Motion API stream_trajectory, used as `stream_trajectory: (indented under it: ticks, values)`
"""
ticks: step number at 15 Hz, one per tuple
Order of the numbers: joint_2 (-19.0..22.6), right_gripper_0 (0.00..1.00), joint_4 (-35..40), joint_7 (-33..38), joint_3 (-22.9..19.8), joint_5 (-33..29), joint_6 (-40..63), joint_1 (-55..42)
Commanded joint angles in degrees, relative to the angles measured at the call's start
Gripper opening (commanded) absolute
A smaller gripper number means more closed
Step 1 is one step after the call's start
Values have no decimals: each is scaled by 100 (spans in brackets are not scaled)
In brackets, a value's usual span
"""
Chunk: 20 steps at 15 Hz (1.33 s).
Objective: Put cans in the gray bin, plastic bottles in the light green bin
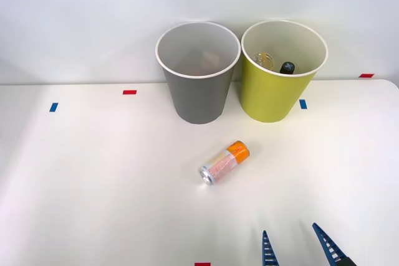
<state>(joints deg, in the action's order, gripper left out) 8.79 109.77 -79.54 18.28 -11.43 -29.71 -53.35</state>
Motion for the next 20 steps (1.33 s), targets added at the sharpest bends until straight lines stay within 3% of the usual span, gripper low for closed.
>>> stream_trajectory:
  ticks: [1, 20]
  values:
    - [0, 100, 0, 0, 0, 0, 0, 0]
    - [0, 100, 0, 0, 0, 0, 0, 0]
